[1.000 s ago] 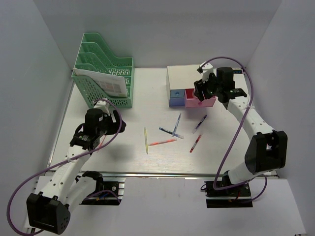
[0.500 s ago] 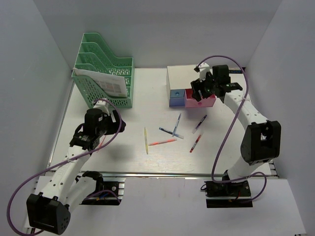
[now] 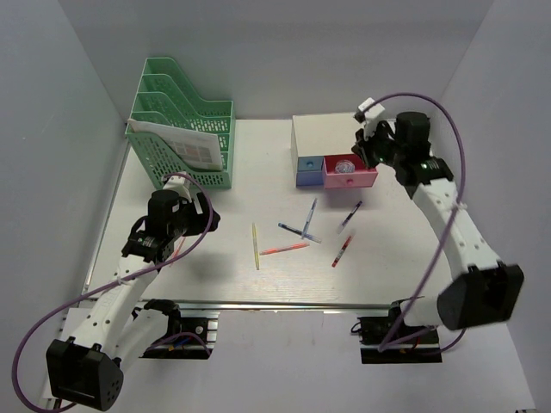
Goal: Organize the desk
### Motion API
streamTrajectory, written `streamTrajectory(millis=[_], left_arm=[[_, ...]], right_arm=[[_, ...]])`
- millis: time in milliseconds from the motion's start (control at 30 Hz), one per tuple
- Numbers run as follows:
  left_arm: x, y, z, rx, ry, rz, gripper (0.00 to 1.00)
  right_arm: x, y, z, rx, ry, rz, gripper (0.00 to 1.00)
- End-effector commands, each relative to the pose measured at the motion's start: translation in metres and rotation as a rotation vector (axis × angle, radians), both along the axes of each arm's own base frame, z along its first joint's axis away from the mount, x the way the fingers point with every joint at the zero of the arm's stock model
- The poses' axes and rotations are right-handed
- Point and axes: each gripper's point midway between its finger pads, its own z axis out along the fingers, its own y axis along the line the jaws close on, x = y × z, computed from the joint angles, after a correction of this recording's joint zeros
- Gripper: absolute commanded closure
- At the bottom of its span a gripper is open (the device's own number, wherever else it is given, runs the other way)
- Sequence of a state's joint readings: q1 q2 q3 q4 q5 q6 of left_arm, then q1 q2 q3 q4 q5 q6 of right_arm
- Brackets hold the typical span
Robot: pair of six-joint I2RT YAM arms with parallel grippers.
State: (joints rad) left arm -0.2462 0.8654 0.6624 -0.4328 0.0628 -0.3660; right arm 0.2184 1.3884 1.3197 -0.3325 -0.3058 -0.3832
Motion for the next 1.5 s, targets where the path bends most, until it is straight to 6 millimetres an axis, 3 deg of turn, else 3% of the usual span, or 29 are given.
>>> streamTrajectory(millis=[0,67,167,267,367,567,800,1067,1467], left_arm=[[0.0,-0.003,0.008,-0.005,-0.038,-0.017,0.12],[-0.001,-0.002,0.008,-0.006,-0.036,-0.017,0.12],[-0.001,-0.003,0.009,-0.01,-0.04,-0.022,0.12],[0.0,-0.004,0.009,-0.013,-0.039,-0.026,0.12],[-0.001,-0.005,0.01,-0.014,-0.042,-0.027,0.12],[-0.001,-0.004,0.012,-0.015,-0.05,-0.026,0.11],[-0.002,-0.004,0.013,-0.016,-0.056,-0.024,0.11],[-0.002,-0.005,0.013,-0.018,-0.055,-0.028,0.11],[-0.001,-0.004,0.011,-0.014,-0.049,-0.026,0.11]], right_arm=[[-0.036,0.01,-0.002,-0.046,-0.079,0.19,1.0],[-0.065,0.014,-0.04,-0.119,-0.013,0.329,1.0],[-0.088,0.006,-0.081,-0.212,0.058,0.427,1.0],[-0.095,-0.002,-0.106,-0.294,0.064,0.463,1.0],[-0.085,-0.012,-0.119,-0.354,0.034,0.429,1.0],[-0.061,-0.011,-0.128,-0.378,0.003,0.404,1.0],[-0.018,-0.016,-0.138,-0.428,0.0,0.313,1.0],[0.022,-0.022,-0.127,-0.439,-0.085,0.196,1.0],[0.058,-0.018,-0.107,-0.446,-0.221,0.131,1.0]])
